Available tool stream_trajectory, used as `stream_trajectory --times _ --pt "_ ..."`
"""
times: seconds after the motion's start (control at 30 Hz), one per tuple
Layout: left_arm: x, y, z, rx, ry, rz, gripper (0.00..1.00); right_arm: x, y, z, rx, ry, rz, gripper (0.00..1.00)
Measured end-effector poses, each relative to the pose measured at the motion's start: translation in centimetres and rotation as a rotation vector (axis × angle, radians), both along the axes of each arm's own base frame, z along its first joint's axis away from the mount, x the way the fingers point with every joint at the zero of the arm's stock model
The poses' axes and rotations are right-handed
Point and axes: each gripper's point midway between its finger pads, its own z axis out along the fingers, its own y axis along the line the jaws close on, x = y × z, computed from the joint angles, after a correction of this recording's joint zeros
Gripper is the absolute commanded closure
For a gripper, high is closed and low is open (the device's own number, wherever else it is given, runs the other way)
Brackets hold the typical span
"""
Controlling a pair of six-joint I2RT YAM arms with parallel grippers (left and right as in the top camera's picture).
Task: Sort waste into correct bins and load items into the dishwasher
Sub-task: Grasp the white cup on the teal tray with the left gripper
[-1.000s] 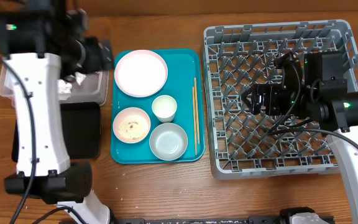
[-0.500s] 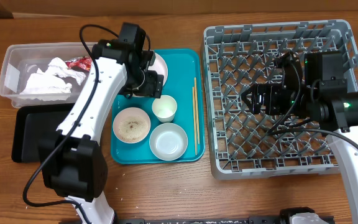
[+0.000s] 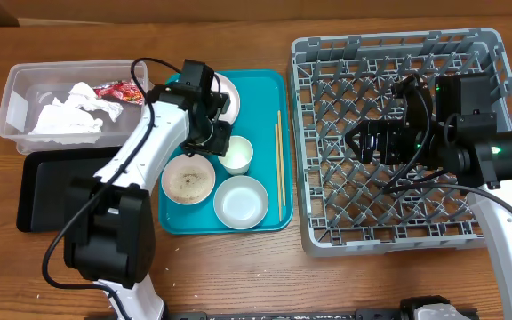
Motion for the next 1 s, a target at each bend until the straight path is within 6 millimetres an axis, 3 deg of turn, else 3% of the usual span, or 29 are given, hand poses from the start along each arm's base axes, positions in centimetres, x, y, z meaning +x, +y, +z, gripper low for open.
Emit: stream_trajectory --times 0.23,0.4,0.73,0.83,1.0 --pt "0.2 -0.4 -0.2 -0.012 -0.014 -0.012 0.72 0.0 0.0 0.0 0.0 0.001 0.0 0.0" --pt "-0.1 -0.5 -0.5 -0.016 -0.002 -0.001 0.96 0.0 0.0 0.0 0.0 0.0 -0.001 0.01" --pt "-0.9 -1.6 -0.1 -0.066 0.052 0.055 0.96 0.2 0.6 0.4 0.031 -0.015 0.018 0.01" --pt "-0.6 -2.1 2.2 -0.19 0.099 0.09 0.96 0.6 1.5 1.3 0.083 -0.049 0.05 0.01" --pt "1.8 -3.0 10.4 -0.589 0.086 0.104 0.96 1.3 3.7 2.8 0.208 -0.096 0.136 0.03"
